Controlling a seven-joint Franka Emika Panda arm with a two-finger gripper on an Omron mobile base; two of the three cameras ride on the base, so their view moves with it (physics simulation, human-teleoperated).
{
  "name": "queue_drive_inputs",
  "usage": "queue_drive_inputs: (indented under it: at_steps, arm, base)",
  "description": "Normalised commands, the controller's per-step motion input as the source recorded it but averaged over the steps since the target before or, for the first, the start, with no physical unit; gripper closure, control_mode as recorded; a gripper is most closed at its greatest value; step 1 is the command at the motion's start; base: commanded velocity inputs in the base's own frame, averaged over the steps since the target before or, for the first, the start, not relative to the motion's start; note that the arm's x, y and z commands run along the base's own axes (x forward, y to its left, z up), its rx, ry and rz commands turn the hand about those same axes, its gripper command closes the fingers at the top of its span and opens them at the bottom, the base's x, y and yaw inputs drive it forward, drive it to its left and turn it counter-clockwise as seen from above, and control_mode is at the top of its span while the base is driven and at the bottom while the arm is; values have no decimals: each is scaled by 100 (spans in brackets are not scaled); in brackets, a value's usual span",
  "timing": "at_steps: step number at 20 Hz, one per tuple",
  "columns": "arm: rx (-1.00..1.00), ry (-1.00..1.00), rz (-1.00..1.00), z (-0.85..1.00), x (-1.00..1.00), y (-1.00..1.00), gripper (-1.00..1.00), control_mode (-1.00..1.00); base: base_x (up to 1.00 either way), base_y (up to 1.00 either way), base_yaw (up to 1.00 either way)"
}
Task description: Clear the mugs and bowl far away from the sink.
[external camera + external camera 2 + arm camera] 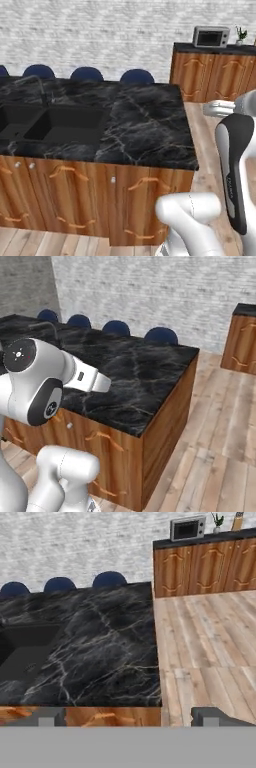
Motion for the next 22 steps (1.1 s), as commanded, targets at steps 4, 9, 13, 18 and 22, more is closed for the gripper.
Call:
queue_drive_inputs:
  at_steps: [4, 9, 13, 18, 22]
  arm:
    - [0, 0, 0, 0, 0, 0, -100, 100]
    - [0, 0, 0, 0, 0, 0, -100, 100]
    - [0, 0, 0, 0, 0, 0, -100, 100]
    - [0, 0, 0, 0, 0, 0, -100, 100]
    - [0, 0, 0, 0, 0, 0, -100, 100]
  base:
    - [-54, 100, -17]
    - [-5, 100, -20]
    - [0, 100, -11]
    - [7, 100, -4]
    - [16, 100, -4]
